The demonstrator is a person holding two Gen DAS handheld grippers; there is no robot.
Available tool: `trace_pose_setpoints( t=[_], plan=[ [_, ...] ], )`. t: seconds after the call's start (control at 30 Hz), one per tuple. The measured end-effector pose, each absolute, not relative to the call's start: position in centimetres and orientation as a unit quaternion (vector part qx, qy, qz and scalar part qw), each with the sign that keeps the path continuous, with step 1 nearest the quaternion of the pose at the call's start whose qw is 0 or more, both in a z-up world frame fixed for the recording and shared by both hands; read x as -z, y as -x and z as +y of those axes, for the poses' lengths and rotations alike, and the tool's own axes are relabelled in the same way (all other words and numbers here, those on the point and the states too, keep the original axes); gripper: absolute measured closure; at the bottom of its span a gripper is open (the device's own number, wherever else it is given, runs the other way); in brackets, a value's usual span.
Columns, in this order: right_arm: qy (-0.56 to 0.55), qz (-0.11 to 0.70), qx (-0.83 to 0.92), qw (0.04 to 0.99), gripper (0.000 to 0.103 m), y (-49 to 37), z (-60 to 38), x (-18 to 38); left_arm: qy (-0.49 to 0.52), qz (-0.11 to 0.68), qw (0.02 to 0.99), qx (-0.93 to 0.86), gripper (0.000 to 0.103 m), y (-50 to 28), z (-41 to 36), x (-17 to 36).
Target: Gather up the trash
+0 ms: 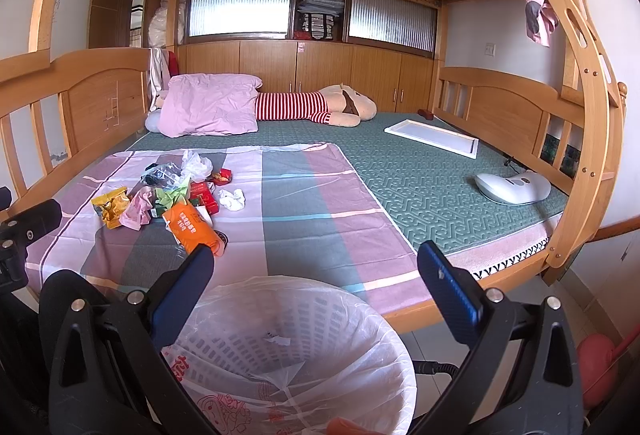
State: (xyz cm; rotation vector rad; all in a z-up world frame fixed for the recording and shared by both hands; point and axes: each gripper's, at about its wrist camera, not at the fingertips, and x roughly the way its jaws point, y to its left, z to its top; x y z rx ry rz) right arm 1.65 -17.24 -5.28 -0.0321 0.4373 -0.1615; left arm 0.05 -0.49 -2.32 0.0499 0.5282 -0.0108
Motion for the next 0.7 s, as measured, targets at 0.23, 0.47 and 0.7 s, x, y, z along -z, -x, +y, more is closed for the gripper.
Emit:
trace_pose_setpoints(
  t=[0.23, 0.47, 0.7],
  plan=[
    [0.016, 0.217, 0.080, 0.973, 0.003, -1.7, -17.2, 5.3, -0.025, 0.262, 0.965, 0.006, 0.004, 0.0, -0.5, 2.4],
    [0.016, 0.217, 0.079, 0.973, 0.003, -1.6, -17.1, 5.5, -0.024, 0.266, 0.964, 0.006, 0.004, -0.2, -0.6, 2.5],
    [0.012, 0.225, 0.080, 0.971, 0.003, -2.0, -16.8, 5.8, -0.030, 0.276, 0.961, 0.017, 0.004, -1.5, -0.2, 2.7]
  ],
)
